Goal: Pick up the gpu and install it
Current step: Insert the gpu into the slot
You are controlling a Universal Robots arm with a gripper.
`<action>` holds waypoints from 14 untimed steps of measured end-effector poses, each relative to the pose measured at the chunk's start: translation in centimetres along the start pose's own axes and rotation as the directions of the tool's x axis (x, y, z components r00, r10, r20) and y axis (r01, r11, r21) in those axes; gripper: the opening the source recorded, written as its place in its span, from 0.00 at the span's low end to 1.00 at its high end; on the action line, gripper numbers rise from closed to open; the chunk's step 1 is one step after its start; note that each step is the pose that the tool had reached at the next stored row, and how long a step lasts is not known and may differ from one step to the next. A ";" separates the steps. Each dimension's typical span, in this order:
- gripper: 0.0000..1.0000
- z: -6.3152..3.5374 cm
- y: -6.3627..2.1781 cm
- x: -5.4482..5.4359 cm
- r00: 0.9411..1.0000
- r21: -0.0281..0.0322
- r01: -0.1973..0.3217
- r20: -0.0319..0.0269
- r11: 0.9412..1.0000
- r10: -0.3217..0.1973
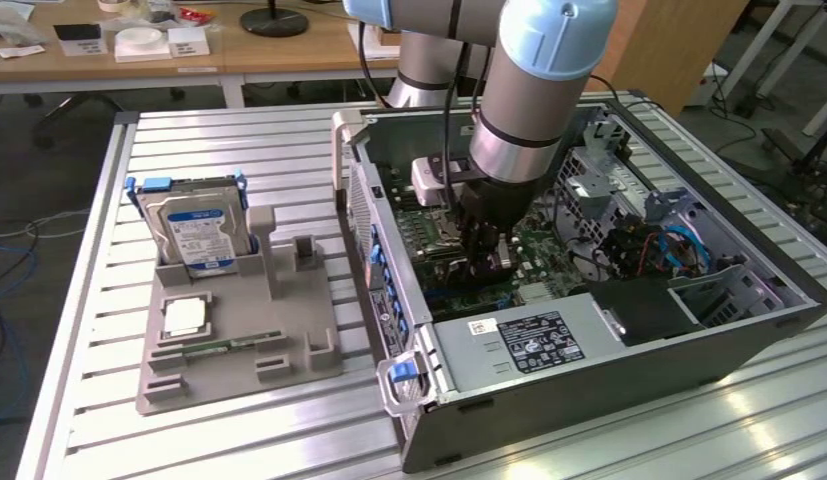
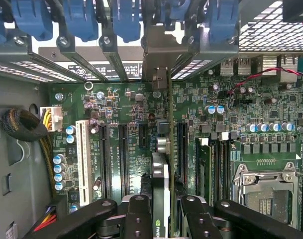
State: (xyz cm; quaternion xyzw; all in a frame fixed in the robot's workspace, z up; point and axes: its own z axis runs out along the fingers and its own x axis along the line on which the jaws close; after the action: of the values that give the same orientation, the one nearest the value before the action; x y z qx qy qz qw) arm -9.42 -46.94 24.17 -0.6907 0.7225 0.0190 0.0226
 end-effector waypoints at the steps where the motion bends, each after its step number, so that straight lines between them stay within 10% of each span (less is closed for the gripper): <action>1: 0.27 0.00 0.00 0.0 1.000 0.000 0.000 0.000 1.000 0.000; 14: 0.40 -0.06 0.01 0.0 1.000 0.000 0.000 0.000 1.000 0.000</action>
State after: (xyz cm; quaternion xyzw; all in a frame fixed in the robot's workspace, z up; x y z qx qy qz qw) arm -9.43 -46.94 24.22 -0.6907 0.7225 0.0190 0.0225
